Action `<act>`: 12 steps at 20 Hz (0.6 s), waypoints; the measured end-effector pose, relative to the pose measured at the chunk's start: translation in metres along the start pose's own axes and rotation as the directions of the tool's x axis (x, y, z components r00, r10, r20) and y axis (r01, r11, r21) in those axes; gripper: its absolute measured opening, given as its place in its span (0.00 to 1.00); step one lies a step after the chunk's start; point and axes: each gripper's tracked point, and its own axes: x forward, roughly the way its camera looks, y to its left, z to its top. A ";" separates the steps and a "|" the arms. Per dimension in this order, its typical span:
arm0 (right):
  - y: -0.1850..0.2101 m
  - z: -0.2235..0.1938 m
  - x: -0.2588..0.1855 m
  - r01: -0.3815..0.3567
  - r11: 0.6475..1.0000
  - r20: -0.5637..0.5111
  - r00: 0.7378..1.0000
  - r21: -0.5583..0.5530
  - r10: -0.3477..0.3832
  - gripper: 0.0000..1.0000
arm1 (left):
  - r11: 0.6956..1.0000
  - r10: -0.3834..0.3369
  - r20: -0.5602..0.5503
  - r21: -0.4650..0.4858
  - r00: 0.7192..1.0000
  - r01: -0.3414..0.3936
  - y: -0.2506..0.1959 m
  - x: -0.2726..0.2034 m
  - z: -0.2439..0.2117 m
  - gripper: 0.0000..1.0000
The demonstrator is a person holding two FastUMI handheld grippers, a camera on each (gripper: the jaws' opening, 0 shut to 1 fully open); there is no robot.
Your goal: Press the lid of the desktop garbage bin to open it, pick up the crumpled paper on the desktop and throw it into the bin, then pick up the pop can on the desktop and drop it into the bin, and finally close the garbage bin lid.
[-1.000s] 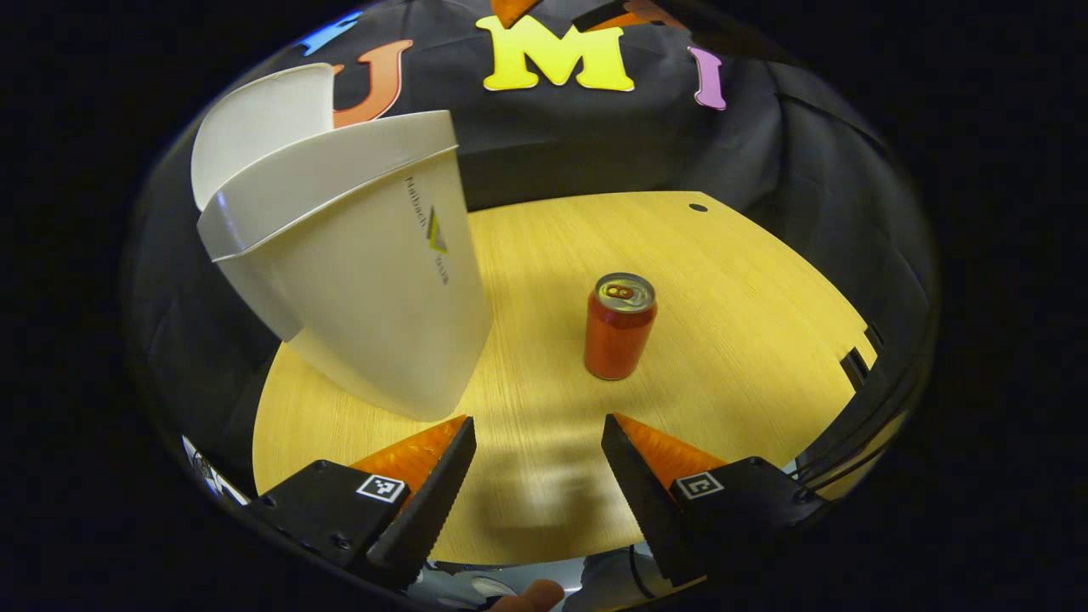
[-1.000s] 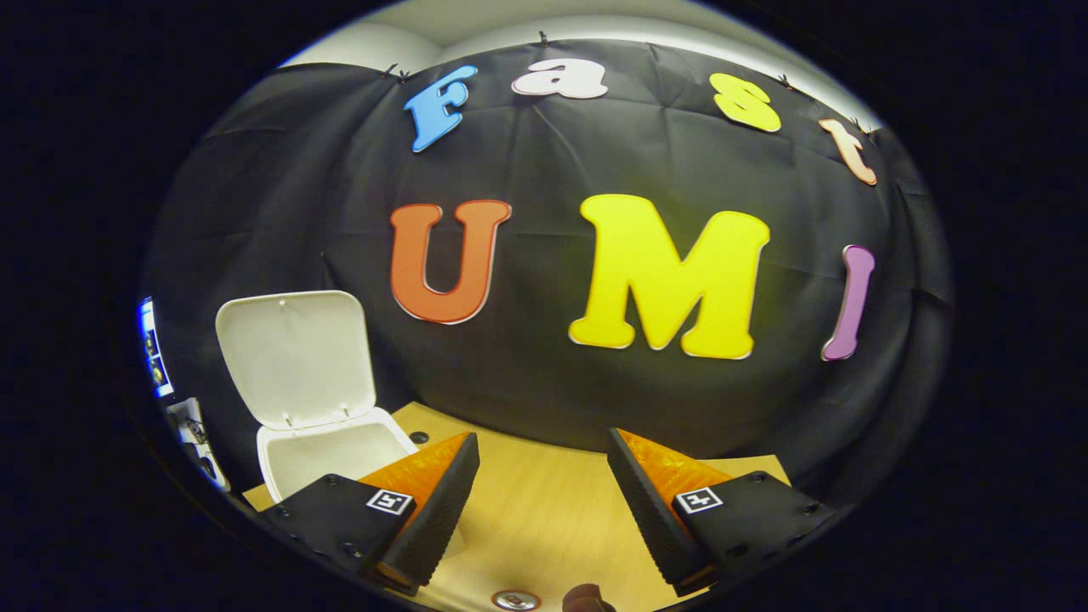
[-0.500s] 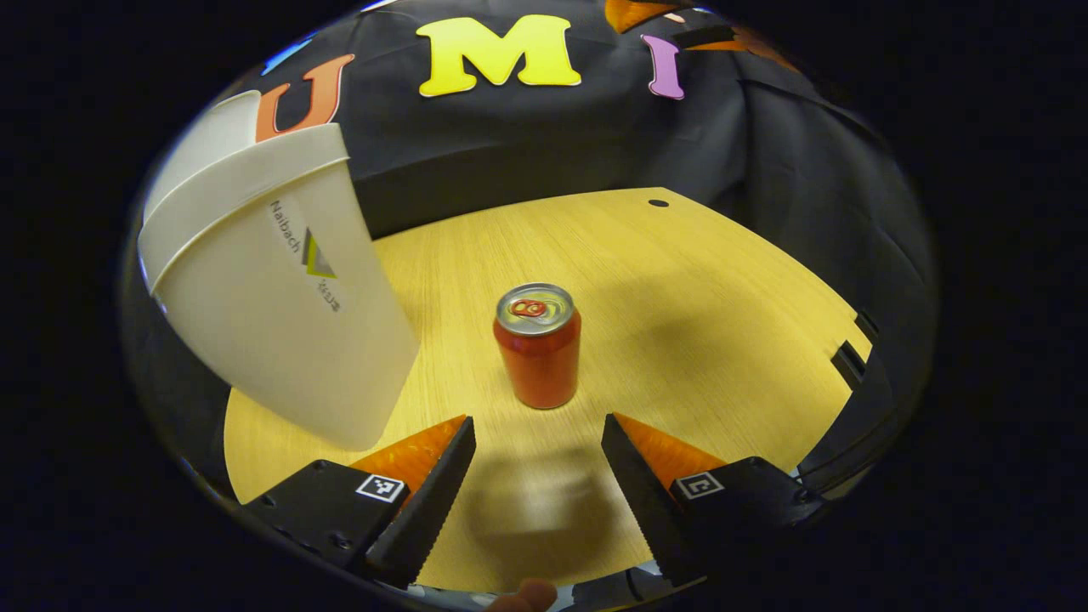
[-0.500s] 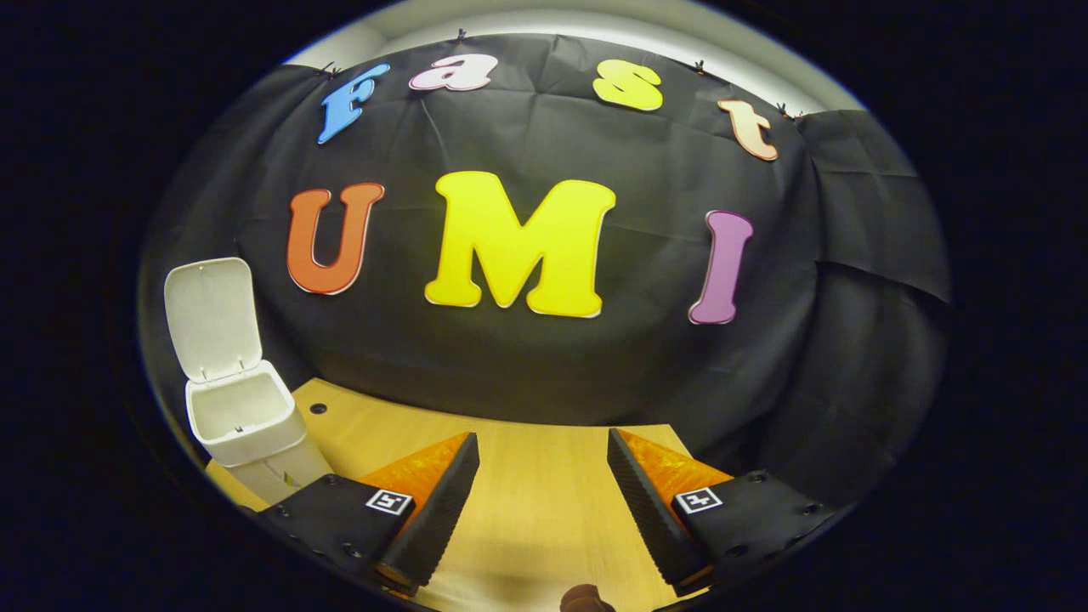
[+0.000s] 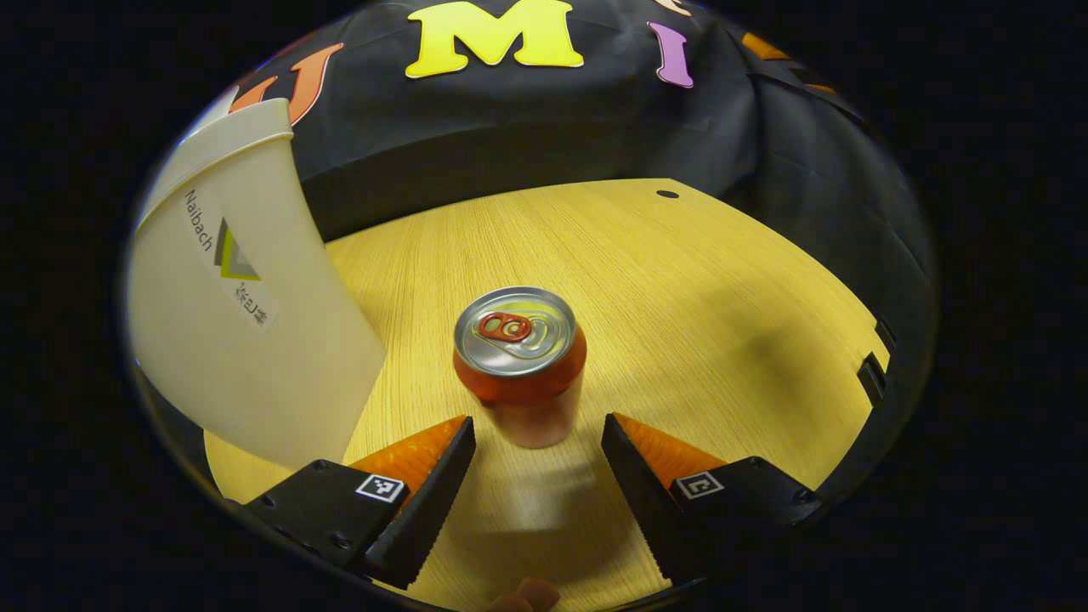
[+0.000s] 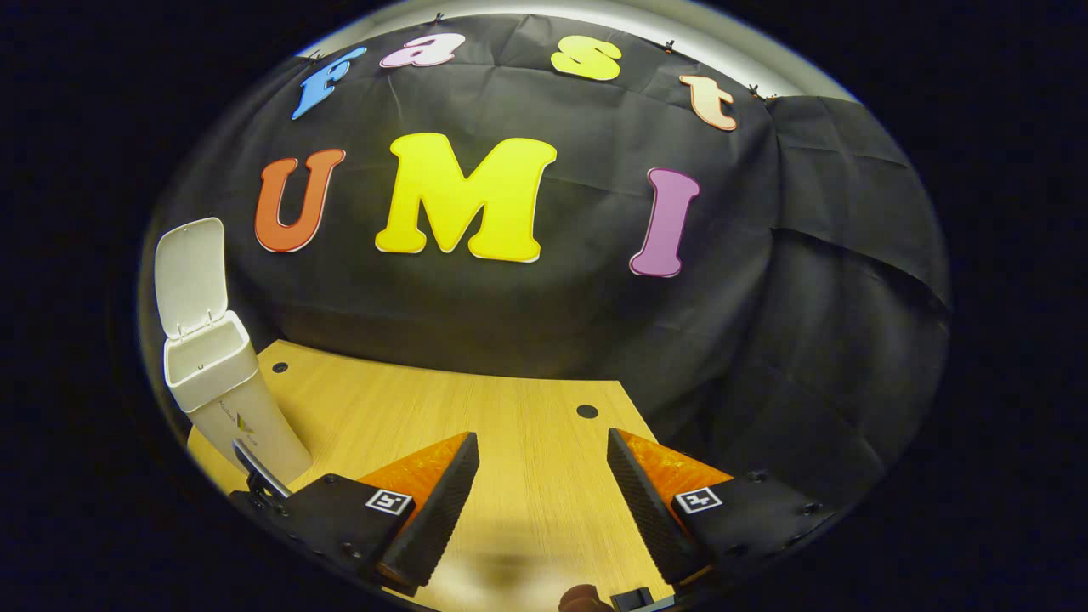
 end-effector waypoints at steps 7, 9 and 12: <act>0.007 -0.011 0.008 -0.008 0.999 -0.043 0.999 -0.036 0.007 0.96 | 1.000 0.004 0.000 0.024 1.000 -0.004 0.006 0.028 0.011 0.99; 0.004 -0.013 0.009 0.006 0.999 -0.042 0.999 -0.049 -0.008 0.96 | 1.000 0.010 -0.001 0.030 1.000 -0.010 0.008 0.031 0.011 0.99; 0.006 -0.017 0.009 -0.005 0.999 -0.047 0.999 -0.035 0.004 0.96 | 1.000 0.005 0.002 0.021 1.000 -0.005 0.003 0.031 0.011 0.95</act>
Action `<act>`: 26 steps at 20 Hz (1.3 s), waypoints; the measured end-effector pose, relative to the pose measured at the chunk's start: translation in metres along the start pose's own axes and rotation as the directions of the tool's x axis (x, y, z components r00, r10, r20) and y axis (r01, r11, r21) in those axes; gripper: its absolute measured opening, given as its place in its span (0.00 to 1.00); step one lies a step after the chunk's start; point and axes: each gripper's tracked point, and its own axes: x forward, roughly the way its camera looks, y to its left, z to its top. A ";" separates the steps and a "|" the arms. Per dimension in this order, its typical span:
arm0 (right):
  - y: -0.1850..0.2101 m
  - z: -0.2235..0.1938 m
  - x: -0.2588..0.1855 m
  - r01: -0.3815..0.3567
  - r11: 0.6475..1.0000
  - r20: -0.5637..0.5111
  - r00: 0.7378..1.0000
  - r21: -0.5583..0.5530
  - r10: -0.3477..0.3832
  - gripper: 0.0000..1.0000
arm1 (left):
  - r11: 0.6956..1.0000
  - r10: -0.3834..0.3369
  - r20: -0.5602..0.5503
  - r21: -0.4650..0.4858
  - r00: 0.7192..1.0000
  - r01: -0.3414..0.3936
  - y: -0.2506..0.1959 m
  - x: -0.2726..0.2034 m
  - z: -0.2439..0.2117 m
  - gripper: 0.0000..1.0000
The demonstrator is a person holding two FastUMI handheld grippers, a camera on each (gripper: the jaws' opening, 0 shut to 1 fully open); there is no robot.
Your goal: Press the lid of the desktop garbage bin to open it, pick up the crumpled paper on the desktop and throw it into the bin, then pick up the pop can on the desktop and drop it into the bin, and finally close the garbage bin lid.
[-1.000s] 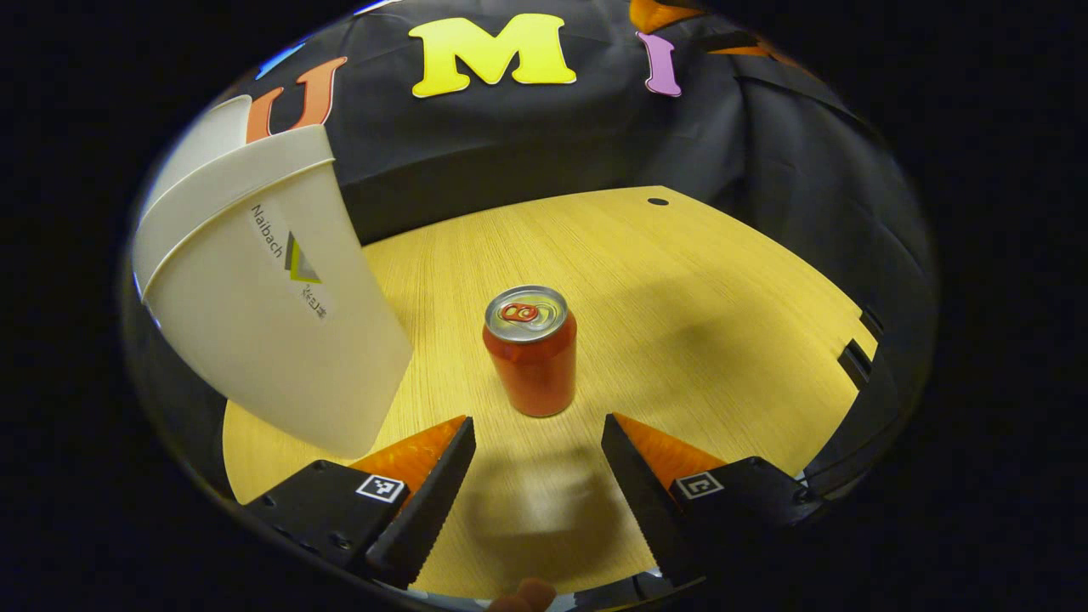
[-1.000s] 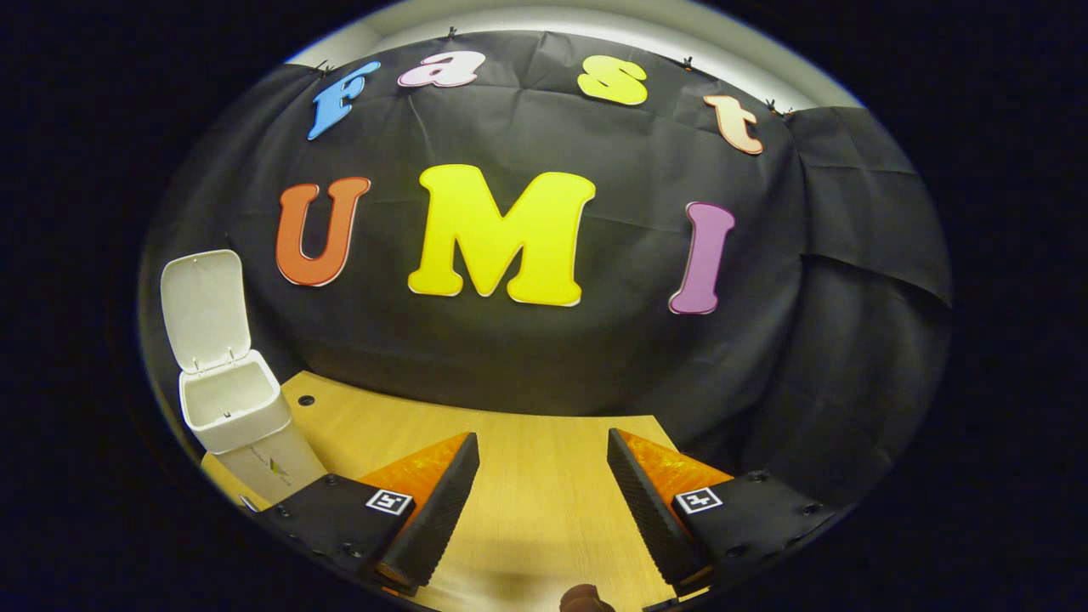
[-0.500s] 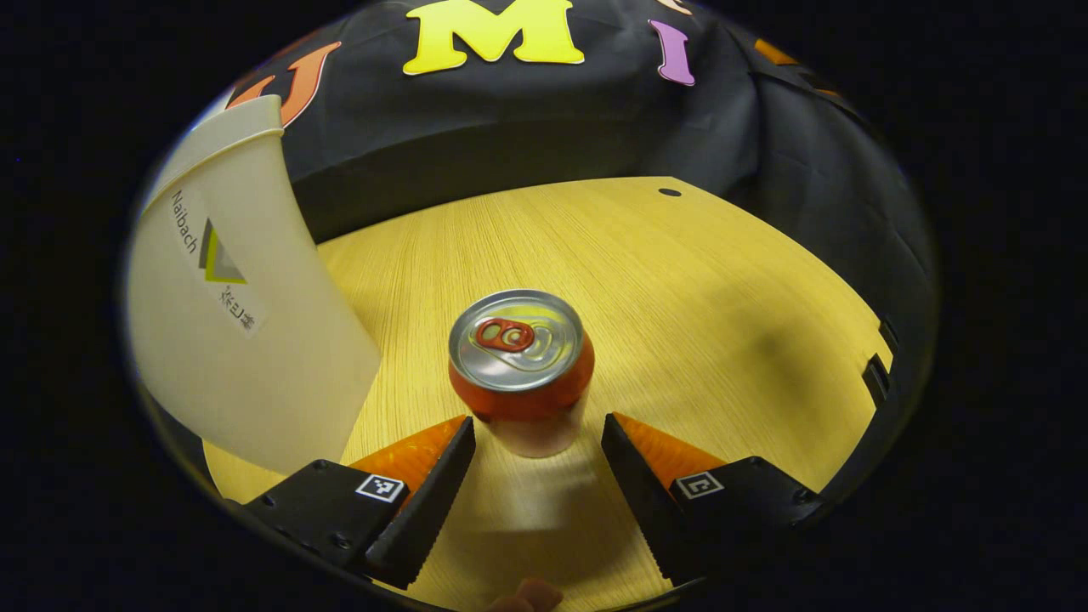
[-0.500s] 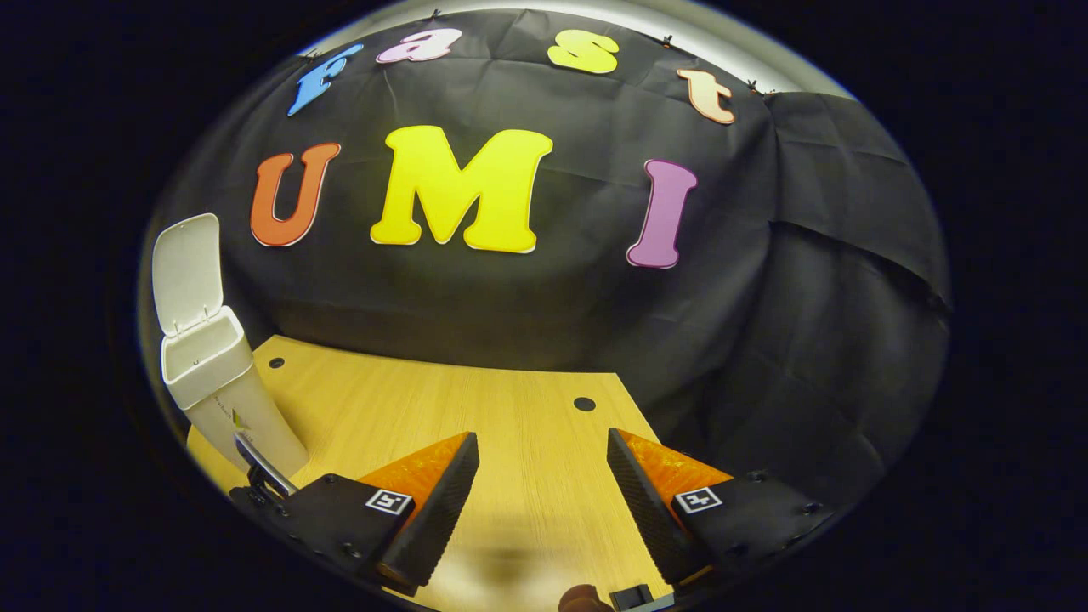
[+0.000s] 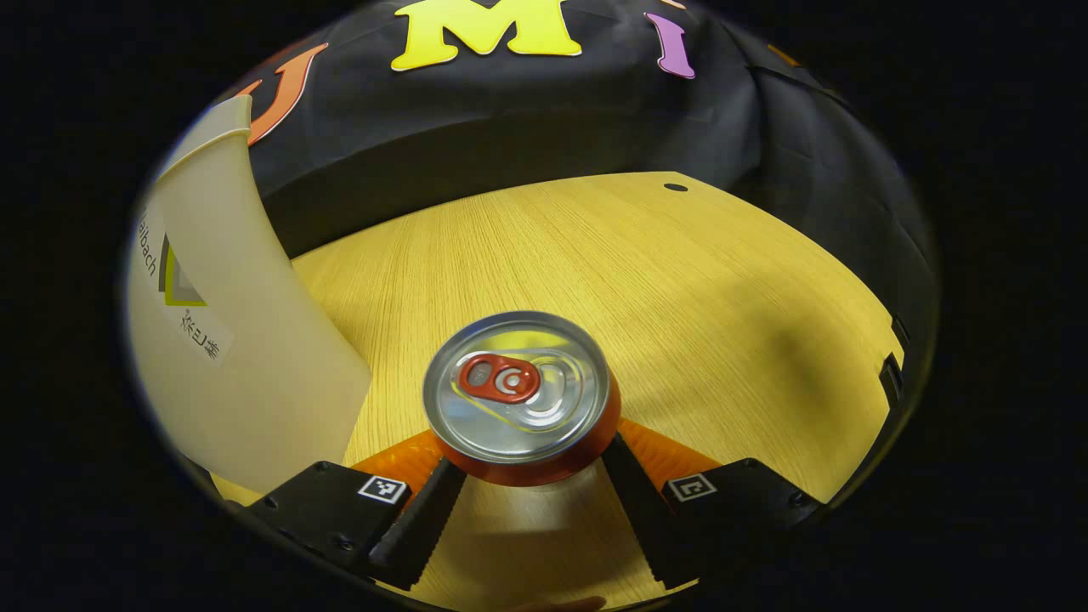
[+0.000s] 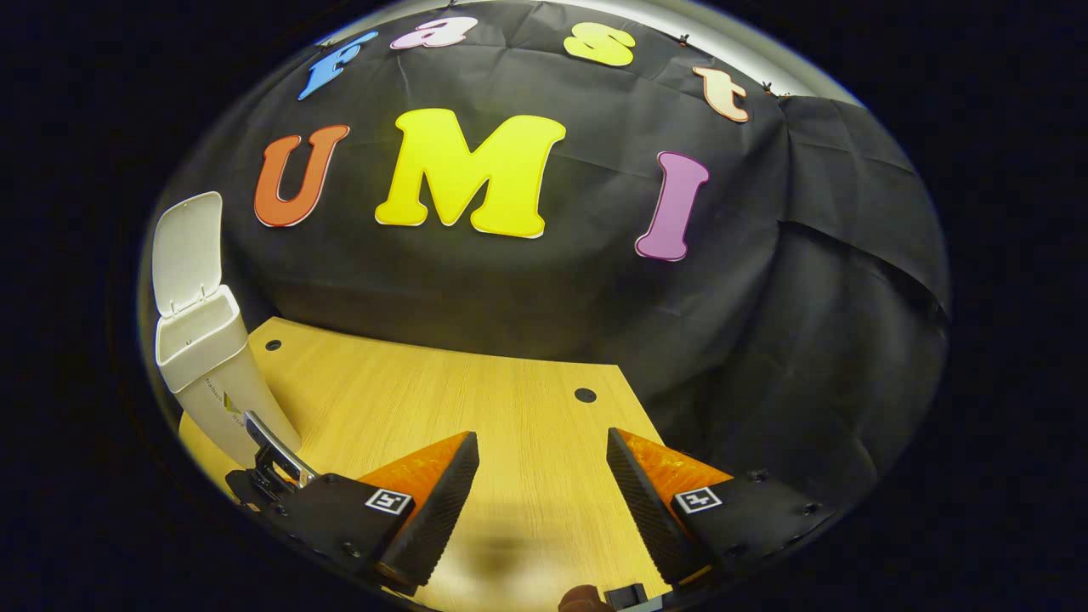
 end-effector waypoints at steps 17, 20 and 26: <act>-0.029 -0.038 -0.009 0.001 0.996 -0.032 0.999 0.085 0.001 0.96 | 0.999 -0.006 0.078 -0.046 0.997 0.010 0.003 -0.103 0.117 0.86; -0.037 -0.041 -0.012 0.004 0.994 -0.032 0.999 0.106 -0.001 0.96 | 0.998 -0.003 0.088 -0.068 0.996 0.009 0.005 -0.130 0.148 0.86; -0.046 -0.019 -0.024 0.006 0.987 0.001 1.000 0.164 -0.006 0.96 | 0.993 0.041 0.132 -0.114 0.990 -0.026 0.029 -0.173 0.203 0.86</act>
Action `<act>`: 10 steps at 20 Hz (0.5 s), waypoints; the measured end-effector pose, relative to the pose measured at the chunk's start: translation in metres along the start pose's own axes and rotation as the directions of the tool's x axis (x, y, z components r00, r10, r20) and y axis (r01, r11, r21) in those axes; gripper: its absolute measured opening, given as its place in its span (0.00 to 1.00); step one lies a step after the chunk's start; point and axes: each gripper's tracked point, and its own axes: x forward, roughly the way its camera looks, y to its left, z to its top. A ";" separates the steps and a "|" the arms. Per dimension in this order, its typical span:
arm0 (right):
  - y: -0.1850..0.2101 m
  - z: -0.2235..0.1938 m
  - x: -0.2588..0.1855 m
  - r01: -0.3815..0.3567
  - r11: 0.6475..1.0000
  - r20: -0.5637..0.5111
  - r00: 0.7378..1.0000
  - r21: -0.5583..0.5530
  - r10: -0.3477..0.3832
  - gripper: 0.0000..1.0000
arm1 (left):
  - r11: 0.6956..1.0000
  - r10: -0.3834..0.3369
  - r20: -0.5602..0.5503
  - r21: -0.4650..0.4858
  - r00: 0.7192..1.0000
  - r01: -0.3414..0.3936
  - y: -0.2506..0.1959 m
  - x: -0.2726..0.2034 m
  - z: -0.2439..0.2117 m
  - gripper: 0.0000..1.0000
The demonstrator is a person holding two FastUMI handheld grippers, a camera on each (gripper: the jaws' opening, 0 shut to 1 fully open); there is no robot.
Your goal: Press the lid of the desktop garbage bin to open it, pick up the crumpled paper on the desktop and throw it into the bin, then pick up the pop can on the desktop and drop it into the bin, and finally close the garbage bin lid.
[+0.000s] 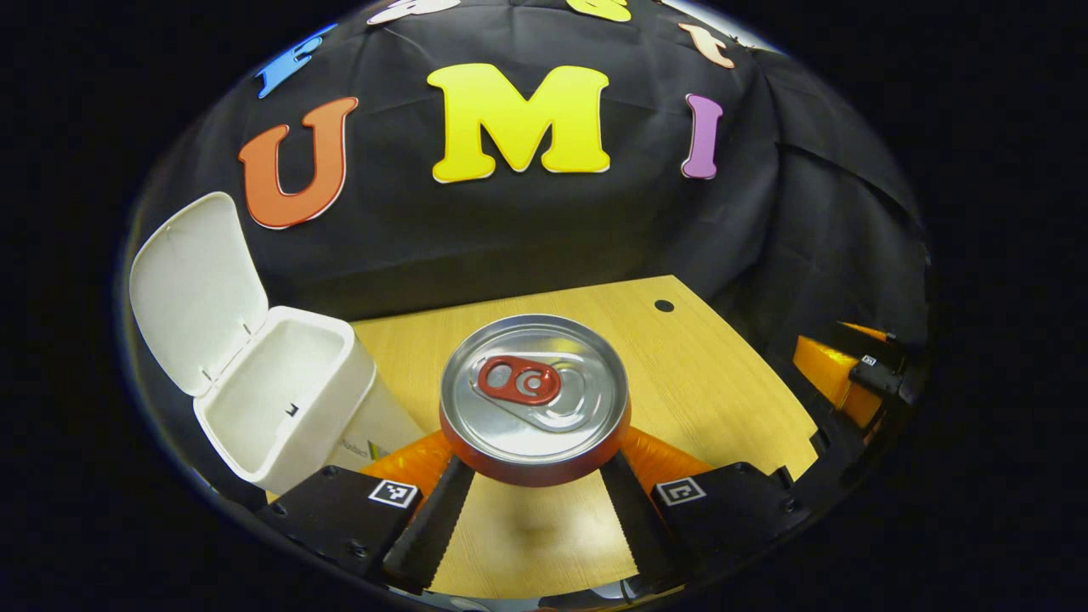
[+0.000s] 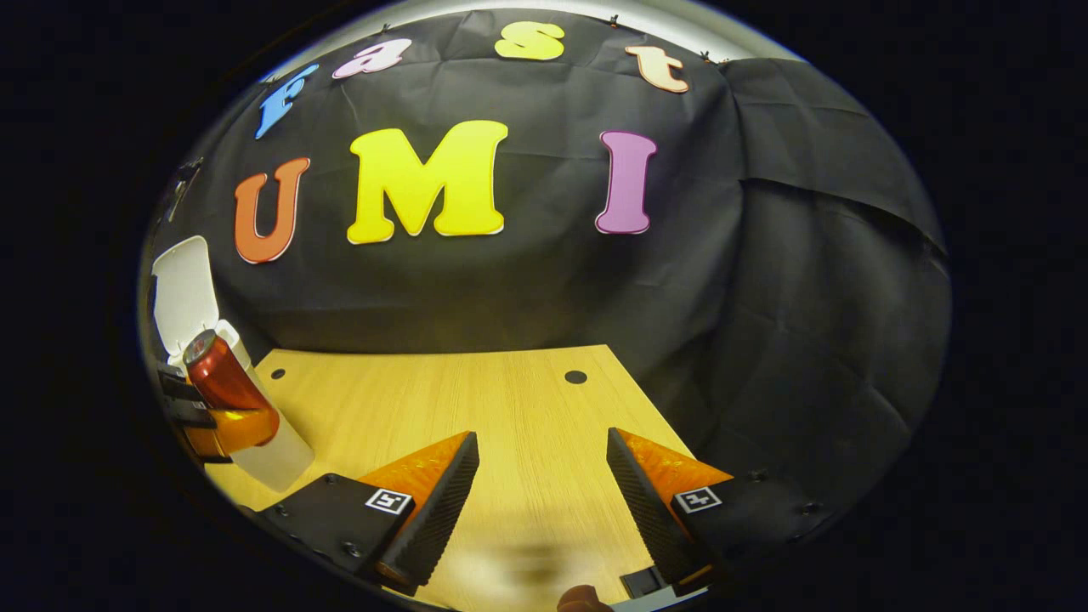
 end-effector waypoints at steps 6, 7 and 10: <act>0.021 0.010 -0.003 -0.039 0.999 0.000 0.999 0.010 0.039 0.95 | 0.993 0.108 0.119 -0.069 0.987 -0.100 0.055 -0.029 0.068 0.86; 0.027 0.011 -0.004 -0.051 0.999 0.002 0.999 0.007 0.051 0.96 | 0.988 0.139 0.134 -0.081 0.981 -0.129 0.070 -0.033 0.075 0.86; 0.048 0.011 -0.003 -0.086 0.996 0.001 0.996 -0.018 0.086 0.96 | 0.970 0.221 0.153 -0.135 0.963 -0.201 0.116 -0.044 0.079 0.86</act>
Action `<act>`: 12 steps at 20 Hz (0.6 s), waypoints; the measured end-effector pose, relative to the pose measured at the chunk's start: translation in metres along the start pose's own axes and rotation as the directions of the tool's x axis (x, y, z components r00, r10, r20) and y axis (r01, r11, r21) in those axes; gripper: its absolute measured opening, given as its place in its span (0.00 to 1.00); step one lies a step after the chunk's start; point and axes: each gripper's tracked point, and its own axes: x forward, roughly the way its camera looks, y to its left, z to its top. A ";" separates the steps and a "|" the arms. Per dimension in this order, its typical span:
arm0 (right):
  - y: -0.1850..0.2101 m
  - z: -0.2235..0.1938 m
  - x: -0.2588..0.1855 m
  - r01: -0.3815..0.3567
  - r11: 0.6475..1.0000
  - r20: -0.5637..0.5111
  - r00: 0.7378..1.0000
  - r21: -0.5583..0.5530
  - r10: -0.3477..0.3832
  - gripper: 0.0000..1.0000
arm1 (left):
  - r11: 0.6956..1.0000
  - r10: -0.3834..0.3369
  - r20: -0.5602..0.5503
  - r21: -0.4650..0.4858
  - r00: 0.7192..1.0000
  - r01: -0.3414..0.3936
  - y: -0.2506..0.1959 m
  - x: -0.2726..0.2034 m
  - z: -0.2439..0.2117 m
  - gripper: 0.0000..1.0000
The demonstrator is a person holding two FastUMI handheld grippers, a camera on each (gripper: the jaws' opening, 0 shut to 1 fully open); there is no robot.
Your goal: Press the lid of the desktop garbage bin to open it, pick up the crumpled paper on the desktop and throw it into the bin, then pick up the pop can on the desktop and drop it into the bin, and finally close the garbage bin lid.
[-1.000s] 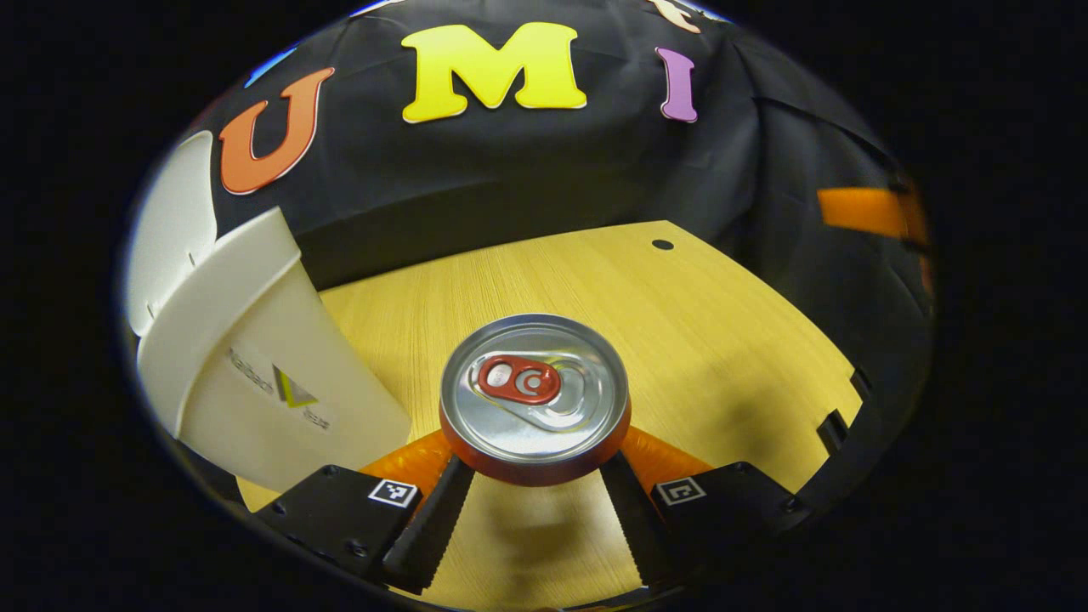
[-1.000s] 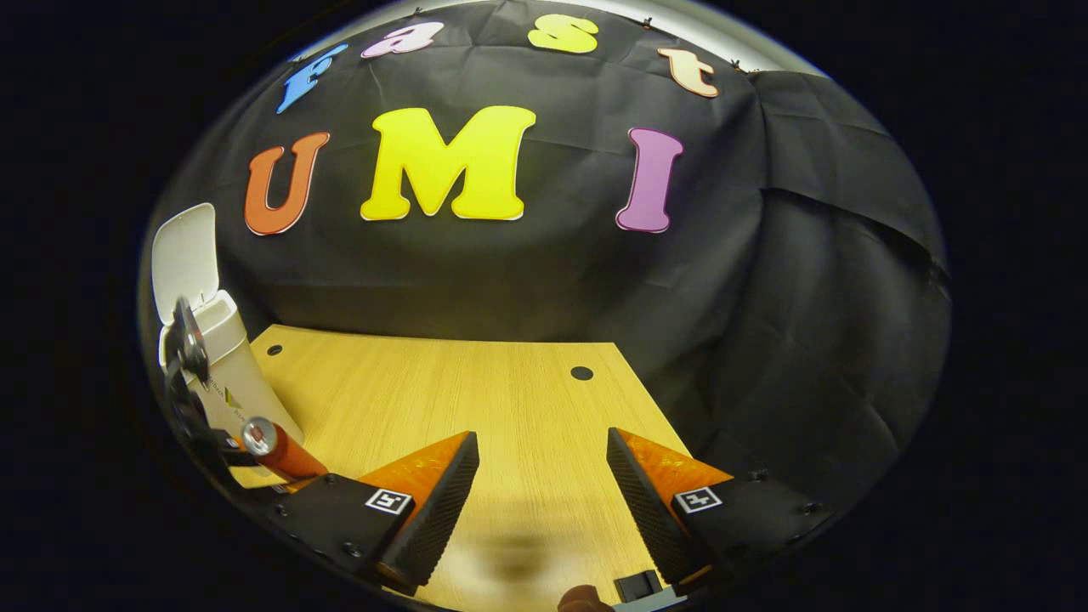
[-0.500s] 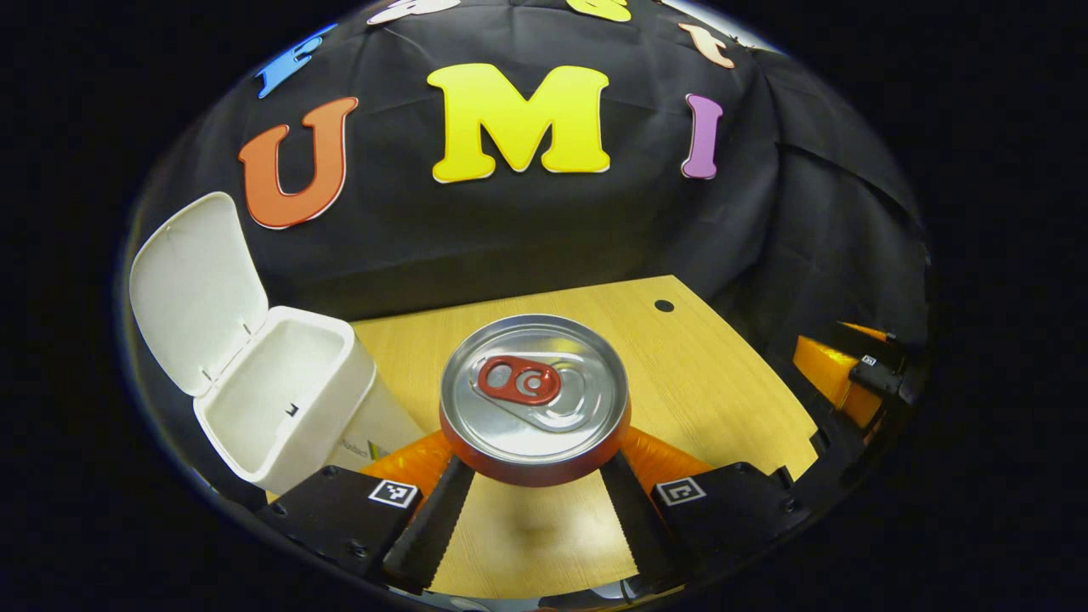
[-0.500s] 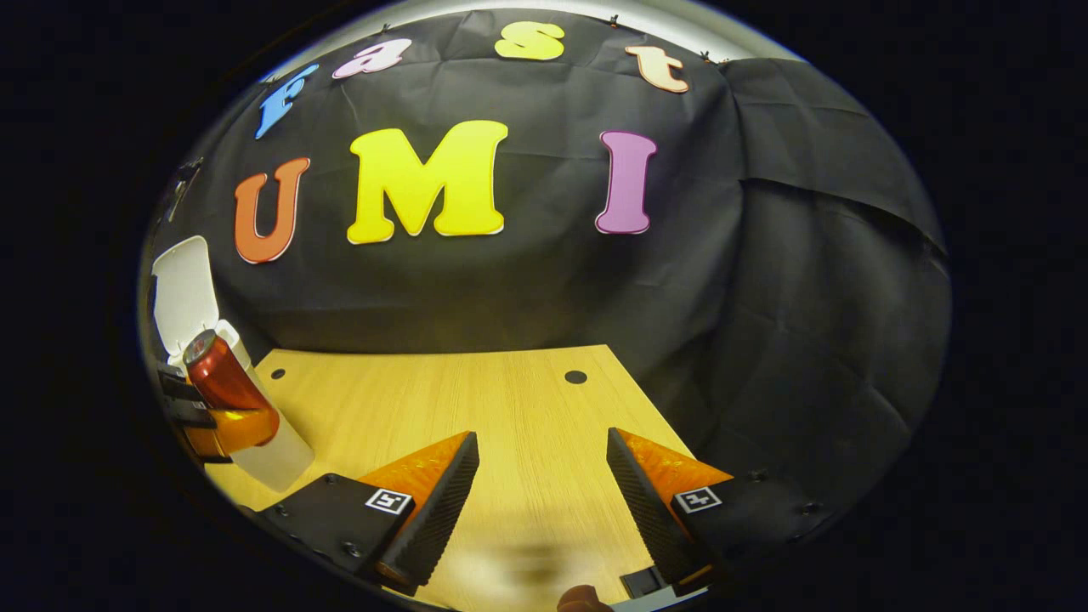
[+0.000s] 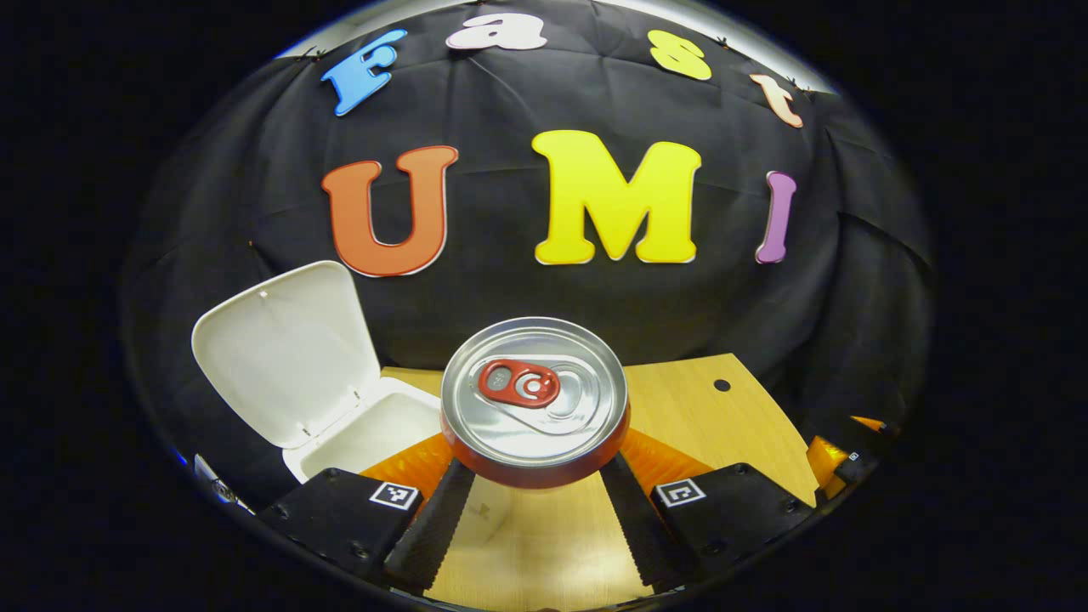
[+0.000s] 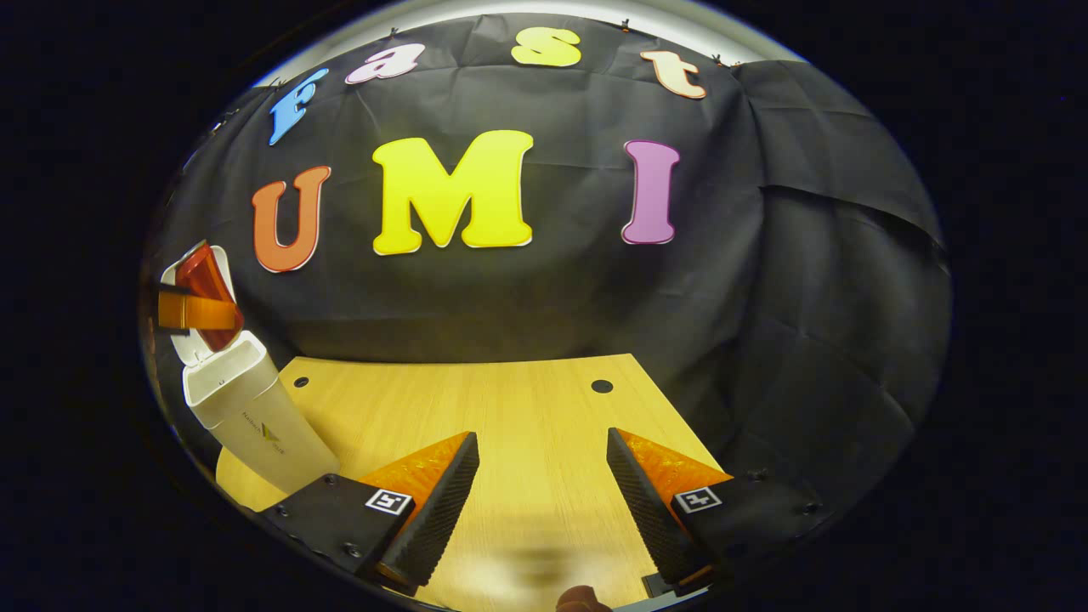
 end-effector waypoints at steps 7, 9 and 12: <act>0.064 0.001 0.001 -0.106 0.991 -0.001 0.994 -0.082 0.106 0.96 | 0.983 0.164 -0.046 -0.078 0.985 -0.167 0.103 0.013 -0.022 0.86; 0.081 -0.006 0.000 -0.135 0.985 -0.012 0.991 -0.109 0.135 0.96 | 0.974 0.202 -0.070 -0.094 0.977 -0.208 0.125 0.018 -0.031 0.86; 0.094 -0.016 0.000 -0.165 0.975 -0.034 0.986 -0.145 0.162 0.96 | 0.961 0.231 -0.114 -0.131 0.966 -0.245 0.147 0.029 -0.050 0.86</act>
